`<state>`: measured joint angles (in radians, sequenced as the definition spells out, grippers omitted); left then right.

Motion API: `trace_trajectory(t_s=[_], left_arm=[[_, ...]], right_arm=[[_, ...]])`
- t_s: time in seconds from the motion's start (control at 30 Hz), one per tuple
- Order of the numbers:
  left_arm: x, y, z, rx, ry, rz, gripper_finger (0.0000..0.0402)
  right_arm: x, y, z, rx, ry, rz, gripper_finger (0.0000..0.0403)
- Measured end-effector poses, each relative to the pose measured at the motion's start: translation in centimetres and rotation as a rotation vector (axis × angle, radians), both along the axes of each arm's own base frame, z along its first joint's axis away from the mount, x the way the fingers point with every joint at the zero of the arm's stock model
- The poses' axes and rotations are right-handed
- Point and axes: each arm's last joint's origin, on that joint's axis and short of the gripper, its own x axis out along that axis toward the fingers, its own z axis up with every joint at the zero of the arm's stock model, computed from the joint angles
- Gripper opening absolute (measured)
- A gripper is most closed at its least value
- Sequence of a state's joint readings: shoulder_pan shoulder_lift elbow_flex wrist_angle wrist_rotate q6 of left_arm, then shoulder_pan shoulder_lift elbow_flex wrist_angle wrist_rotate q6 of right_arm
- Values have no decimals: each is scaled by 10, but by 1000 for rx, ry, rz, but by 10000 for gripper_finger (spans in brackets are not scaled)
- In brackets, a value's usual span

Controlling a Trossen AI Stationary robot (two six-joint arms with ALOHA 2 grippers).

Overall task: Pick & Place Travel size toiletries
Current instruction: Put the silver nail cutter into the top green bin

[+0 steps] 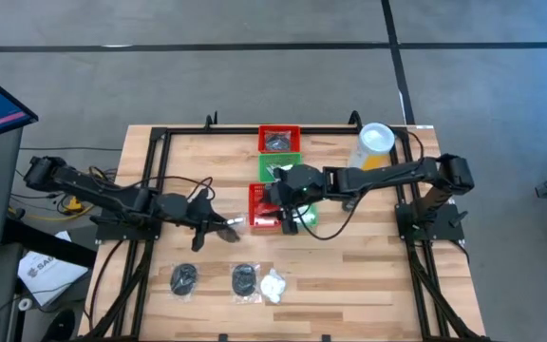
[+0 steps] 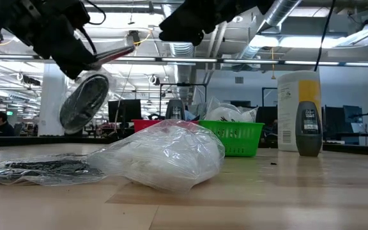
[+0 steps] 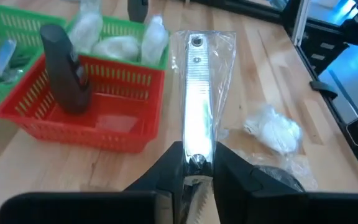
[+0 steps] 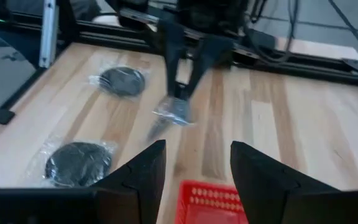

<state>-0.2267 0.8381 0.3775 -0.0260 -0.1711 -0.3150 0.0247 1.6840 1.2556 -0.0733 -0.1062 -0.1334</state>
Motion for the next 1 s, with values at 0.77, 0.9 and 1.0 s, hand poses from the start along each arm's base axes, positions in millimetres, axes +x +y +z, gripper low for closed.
trace_trajectory(t_s=[0.77, 0.9, 1.0], left_arm=[[5, -1, 13, 85, -143, 7, 54], [5, -1, 13, 84, -147, 8, 54], [5, -1, 14, 83, -153, 8, 54]], right_arm=[[13, 10, 1, 42, -133, 41, 209], [13, 10, 1, 45, -137, 39, 220], [14, 10, 2, 45, -139, 39, 226]])
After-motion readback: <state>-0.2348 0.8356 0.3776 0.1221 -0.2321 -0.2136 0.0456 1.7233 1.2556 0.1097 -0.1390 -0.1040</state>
